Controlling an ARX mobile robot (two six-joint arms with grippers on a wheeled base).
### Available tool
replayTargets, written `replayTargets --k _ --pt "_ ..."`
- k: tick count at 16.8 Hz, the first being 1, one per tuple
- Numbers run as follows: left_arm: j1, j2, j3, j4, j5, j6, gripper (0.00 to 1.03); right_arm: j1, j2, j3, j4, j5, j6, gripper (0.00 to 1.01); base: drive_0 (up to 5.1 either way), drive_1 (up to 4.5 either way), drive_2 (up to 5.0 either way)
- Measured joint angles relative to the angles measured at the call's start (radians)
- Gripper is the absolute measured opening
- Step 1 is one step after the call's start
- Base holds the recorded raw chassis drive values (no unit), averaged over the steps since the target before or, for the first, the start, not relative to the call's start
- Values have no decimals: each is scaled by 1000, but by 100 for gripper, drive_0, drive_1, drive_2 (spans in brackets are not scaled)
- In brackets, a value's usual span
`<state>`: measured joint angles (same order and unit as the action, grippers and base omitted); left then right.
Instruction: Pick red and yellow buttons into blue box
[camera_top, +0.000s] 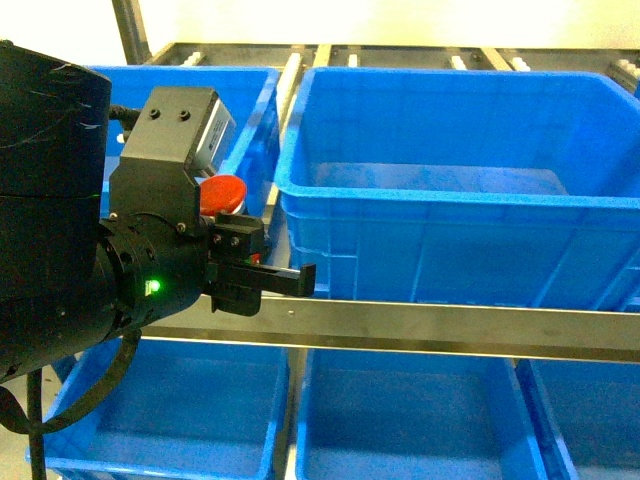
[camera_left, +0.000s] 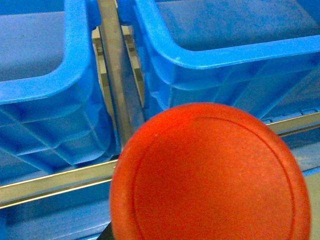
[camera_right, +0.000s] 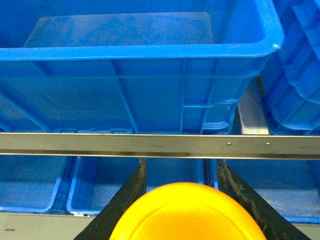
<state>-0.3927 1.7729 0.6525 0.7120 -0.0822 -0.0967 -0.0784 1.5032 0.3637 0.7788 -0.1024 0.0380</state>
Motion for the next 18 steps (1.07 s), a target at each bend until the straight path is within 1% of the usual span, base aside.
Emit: replayTargets --k 8,12,13,14,16,18 --pt "-11 0 0 4 7 0 25 -7 0 0 -2 11 0 38 0 0 0" --pt "-4 0 0 5 3 0 25 -7 0 0 -2 8 0 38 0 0 0" --pt "0 0 0 3 2 0 25 -6 0 0 -2 8 0 38 427 -435 25" --pt "12 0 0 1 -8 0 25 2 0 0 -2 -3 0 38 470 -393 -32" --pt "-2 0 0 10 0 0 25 -2 0 0 -2 5 0 38 0 0 0" --pt "-3 1 0 8 3 0 25 -2 0 0 -2 6 0 38 0 0 0"
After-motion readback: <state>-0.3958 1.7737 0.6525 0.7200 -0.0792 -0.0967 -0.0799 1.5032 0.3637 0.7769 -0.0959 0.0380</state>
